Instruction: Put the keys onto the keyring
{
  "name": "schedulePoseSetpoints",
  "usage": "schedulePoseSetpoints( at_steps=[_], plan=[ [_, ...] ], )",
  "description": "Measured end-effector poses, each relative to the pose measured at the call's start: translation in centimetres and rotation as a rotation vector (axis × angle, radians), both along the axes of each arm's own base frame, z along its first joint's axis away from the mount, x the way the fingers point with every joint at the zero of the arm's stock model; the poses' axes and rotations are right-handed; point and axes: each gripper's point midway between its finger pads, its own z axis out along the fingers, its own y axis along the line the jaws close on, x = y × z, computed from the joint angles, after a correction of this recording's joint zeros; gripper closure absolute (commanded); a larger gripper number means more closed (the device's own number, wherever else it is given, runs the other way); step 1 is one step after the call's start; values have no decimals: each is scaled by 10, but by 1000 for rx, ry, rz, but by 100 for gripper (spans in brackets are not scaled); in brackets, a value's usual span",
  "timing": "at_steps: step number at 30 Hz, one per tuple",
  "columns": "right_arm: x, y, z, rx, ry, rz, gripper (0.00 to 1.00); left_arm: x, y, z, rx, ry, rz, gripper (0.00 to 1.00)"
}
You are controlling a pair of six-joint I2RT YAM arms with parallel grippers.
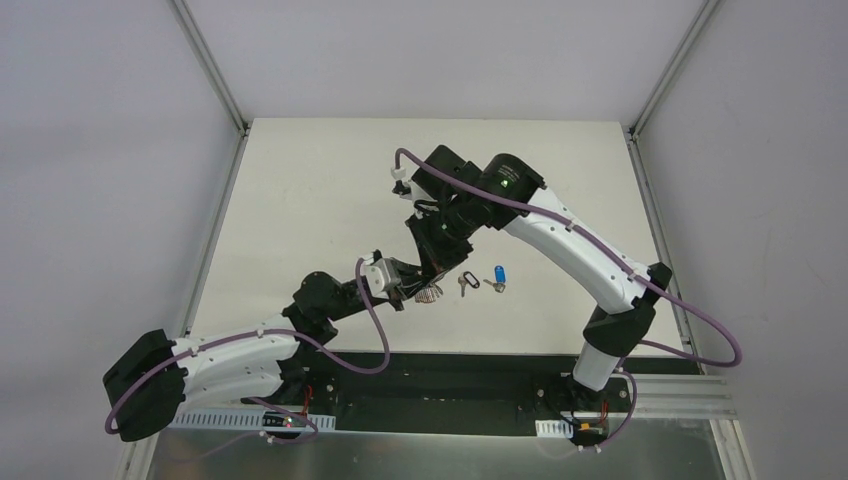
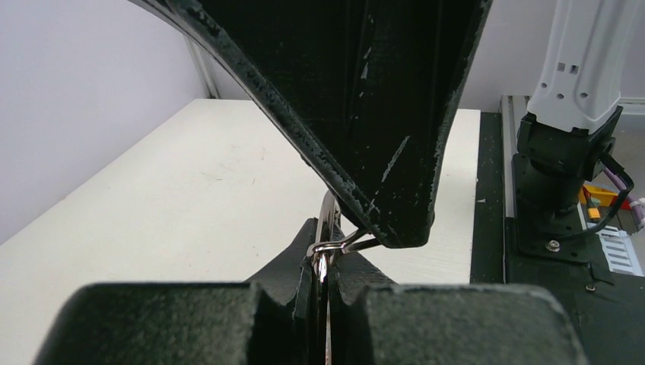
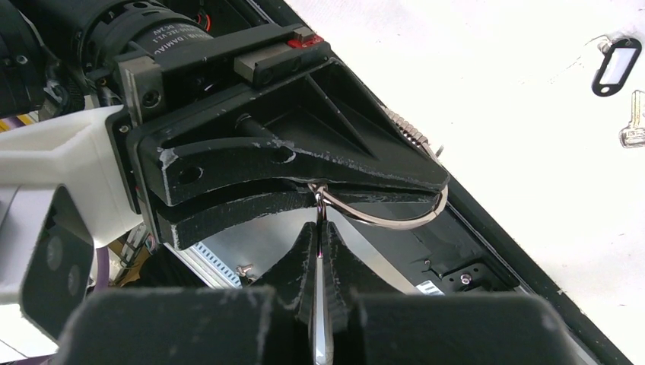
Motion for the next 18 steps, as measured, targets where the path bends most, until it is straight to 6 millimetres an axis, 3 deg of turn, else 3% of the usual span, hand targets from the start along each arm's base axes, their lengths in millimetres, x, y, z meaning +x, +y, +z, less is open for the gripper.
schedulePoseSetpoints(
  at_steps=[8, 18],
  plan=[
    [-4, 4, 2, 28, -8, -2, 100, -4, 4, 3, 0, 0, -6, 100],
    [-8, 2, 1, 21, 3, -1, 100, -12, 6, 9, -15, -4, -34, 67]
  ],
)
